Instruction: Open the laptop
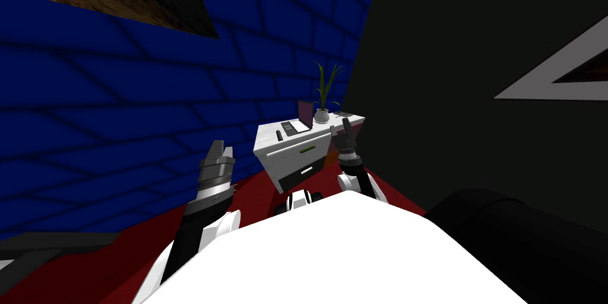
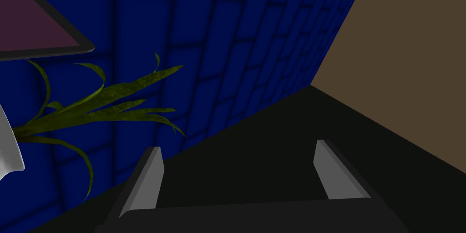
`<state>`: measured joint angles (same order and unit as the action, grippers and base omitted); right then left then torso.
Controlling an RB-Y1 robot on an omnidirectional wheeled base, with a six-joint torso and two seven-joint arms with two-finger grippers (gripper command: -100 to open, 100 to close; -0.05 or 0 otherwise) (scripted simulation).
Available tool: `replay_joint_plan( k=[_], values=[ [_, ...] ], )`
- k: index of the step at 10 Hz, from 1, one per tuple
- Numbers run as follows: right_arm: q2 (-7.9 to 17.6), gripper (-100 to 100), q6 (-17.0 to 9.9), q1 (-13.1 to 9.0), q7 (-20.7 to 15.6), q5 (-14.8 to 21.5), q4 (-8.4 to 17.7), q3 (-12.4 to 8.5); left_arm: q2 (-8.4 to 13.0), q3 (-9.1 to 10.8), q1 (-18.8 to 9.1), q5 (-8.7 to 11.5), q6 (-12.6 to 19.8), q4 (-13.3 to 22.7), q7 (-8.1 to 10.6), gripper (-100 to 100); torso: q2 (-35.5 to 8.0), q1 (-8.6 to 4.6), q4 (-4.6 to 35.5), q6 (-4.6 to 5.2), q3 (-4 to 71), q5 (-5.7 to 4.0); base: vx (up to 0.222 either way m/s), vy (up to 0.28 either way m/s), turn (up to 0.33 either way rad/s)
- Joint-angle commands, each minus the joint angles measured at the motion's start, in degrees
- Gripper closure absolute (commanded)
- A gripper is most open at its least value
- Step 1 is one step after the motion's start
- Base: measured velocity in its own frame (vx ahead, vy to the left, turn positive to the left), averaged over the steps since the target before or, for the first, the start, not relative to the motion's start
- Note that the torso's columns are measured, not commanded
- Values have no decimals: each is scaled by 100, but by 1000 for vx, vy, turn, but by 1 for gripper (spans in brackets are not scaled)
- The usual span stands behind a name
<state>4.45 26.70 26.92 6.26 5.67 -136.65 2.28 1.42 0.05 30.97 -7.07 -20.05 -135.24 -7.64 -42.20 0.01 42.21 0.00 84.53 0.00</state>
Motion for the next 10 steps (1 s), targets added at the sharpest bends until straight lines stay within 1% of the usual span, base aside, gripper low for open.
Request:
replay_joint_plan(
  k=[1, 4, 10],
  values=[
    [419, -100, -77, 46, -19, 160, 70, -168, 0, 0, 0, 0, 0, 0, 0, 0, -4, 0, 5, 0, 5, 0, 24, 5, 49],
    [922, -100, -218, 89, -53, 423, 196, -437, 0, 0, 0, 0, 0, 0, 0, 0, -8, 0, 8, 0, 5, 0, 28, 7, 78],
    [1946, -100, -550, 189, -135, 1040, 505, -1067, 0, 0, 0, 0, 0, 0, 0, 0, -7, -2, 7, 0, 5, -1, 36, 12, 84]
  ],
)
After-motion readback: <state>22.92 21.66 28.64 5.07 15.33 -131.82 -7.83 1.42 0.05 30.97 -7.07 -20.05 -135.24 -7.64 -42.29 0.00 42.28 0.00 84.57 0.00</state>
